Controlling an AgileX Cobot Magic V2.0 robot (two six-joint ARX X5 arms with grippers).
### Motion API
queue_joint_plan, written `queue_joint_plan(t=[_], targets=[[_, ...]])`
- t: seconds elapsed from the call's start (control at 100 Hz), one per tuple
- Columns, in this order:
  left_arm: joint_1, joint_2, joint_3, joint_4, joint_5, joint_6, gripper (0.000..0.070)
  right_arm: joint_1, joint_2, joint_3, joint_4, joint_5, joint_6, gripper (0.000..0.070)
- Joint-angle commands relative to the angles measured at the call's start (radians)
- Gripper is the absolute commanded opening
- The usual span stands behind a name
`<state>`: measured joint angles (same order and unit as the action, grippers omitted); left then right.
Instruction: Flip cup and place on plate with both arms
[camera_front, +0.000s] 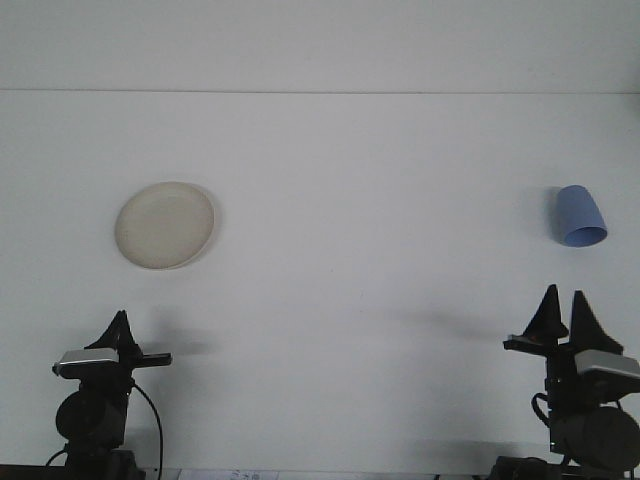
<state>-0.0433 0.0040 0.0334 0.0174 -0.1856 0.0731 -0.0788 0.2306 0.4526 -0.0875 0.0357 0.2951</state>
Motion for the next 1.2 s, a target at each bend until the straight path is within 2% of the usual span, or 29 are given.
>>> queue_joint_plan(t=[0.0, 0.22, 0.38, 0.52, 0.75, 0.85, 0.97, 1.11, 1.19], targets=[[0.0, -0.001, -0.019, 0.014, -0.005, 0.013, 0.0013, 0.0, 0.087, 0.072, -0.044, 0.024, -0.148, 0.0607], [0.0, -0.001, -0.019, 0.014, -0.005, 0.013, 0.0013, -0.005, 0.34, 0.21, -0.092, 0.176, -0.306, 0.0606], [0.0, -0.001, -0.019, 0.014, -0.005, 0.013, 0.0013, -0.058, 0.504, 0.212, -0.05, 0.181, -0.353, 0.0606], [0.0, -0.001, -0.019, 0.014, -0.005, 0.013, 0.0013, -0.15, 0.656, 0.212, 0.019, 0.134, -0.357, 0.0606], [0.0, -0.001, -0.019, 0.014, -0.005, 0.013, 0.0013, -0.342, 0.91, 0.213, 0.091, -0.016, -0.385, 0.0606], [0.0, -0.001, -0.019, 0.014, -0.005, 0.013, 0.0013, -0.425, 1.009, 0.214, 0.152, -0.078, -0.429, 0.0606], [0.0, -0.001, -0.019, 0.014, -0.005, 0.013, 0.0013, -0.488, 1.096, 0.216, 0.25, -0.109, -0.486, 0.0605], [0.0, -0.001, -0.019, 0.014, -0.005, 0.013, 0.0013, -0.546, 1.189, 0.222, 0.402, -0.205, -0.49, 0.06], [0.0, -0.001, -0.019, 0.014, -0.005, 0.013, 0.0013, -0.56, 1.252, 0.254, 0.436, -0.231, -0.495, 0.06]])
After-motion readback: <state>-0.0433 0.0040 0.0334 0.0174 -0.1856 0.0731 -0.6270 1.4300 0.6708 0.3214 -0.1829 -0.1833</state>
